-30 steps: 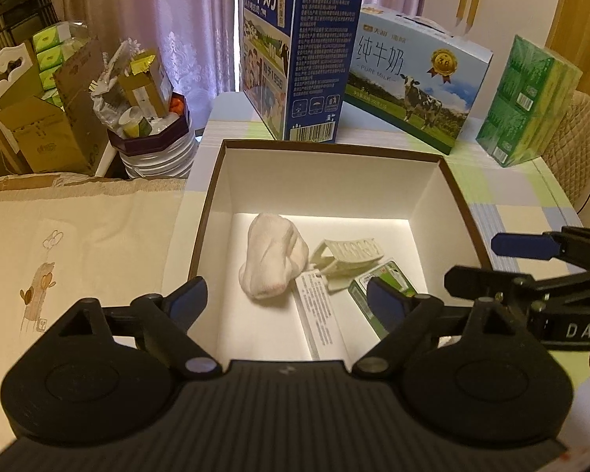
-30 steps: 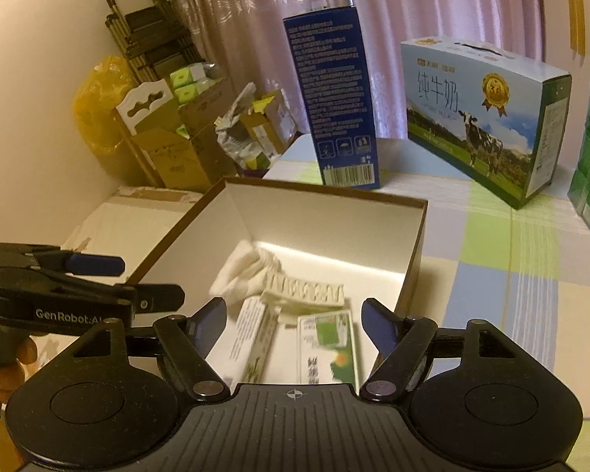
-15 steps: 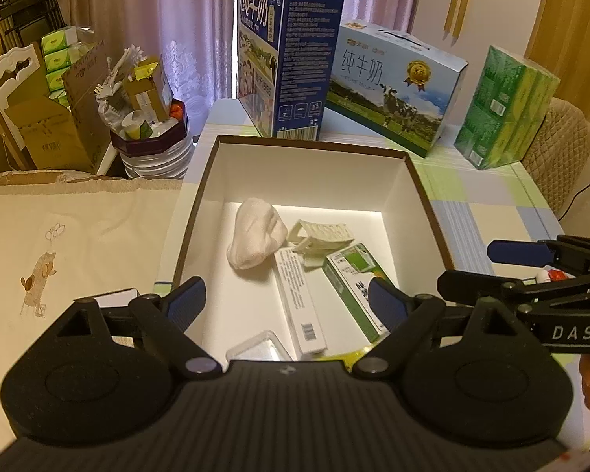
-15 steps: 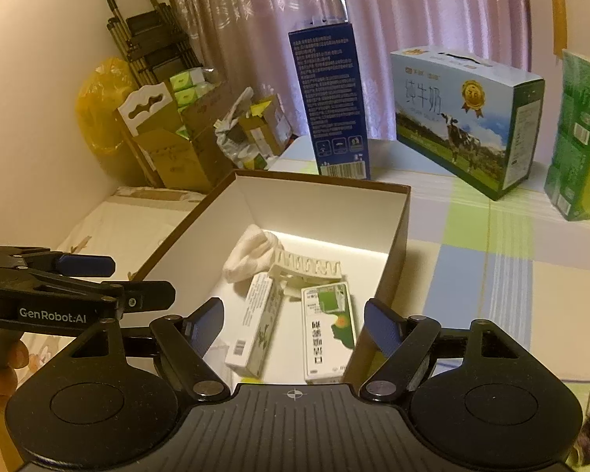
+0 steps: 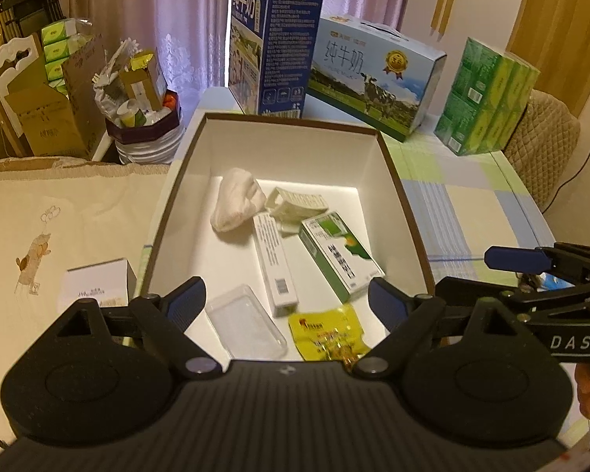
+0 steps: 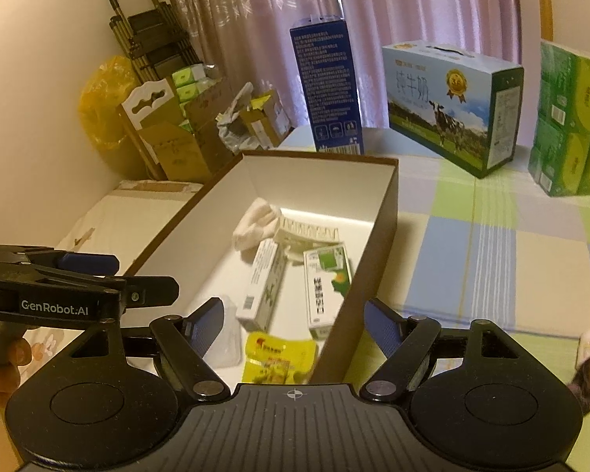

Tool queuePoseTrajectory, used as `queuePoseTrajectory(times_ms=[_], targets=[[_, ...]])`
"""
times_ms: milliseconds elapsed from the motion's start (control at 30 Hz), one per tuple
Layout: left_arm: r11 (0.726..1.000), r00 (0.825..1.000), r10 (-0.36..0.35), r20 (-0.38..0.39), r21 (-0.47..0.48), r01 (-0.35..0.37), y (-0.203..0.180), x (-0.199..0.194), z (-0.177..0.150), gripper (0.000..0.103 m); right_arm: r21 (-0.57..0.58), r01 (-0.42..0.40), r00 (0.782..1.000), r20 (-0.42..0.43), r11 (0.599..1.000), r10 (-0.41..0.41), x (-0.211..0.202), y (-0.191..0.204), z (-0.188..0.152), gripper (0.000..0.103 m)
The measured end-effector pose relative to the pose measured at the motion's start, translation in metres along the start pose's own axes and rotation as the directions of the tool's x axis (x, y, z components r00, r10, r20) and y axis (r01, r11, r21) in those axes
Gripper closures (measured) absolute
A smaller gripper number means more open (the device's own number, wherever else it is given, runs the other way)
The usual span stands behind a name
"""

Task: Organize objects
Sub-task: 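Withdraw both tools from the shoebox toward the remaining table items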

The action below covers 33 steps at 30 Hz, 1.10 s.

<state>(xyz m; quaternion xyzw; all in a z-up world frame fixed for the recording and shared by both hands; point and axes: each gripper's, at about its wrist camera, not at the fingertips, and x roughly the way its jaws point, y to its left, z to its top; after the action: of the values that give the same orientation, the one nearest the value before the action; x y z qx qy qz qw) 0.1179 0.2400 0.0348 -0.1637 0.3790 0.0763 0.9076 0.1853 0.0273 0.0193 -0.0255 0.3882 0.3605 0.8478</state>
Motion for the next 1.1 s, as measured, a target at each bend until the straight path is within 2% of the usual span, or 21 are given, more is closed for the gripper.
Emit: queuePoseTrajectory(times_ms=[300,500,1100], targets=[[1.0,1.0,-0.014,-0.024,0.008,0.014,-0.014,-0.008,-0.024,0.016,0.033,0.005,1.0,-0.015,0.999,-0.004,-0.02,-0.005,-0.025,0.027],[1.0,0.999,0.005,-0.034,-0.001,-0.005,-0.027,-0.016,-0.037,0.016,0.032,-0.013,1.0,-0.028,0.999,0.014,-0.03,-0.013,-0.036,0.027],[0.997,0.994,0.058,-0.095,-0.036,-0.062,-0.101,-0.028,-0.074,0.016,-0.015,-0.083,0.992,-0.096,0.996,0.082,-0.069,-0.063,-0.068,0.027]])
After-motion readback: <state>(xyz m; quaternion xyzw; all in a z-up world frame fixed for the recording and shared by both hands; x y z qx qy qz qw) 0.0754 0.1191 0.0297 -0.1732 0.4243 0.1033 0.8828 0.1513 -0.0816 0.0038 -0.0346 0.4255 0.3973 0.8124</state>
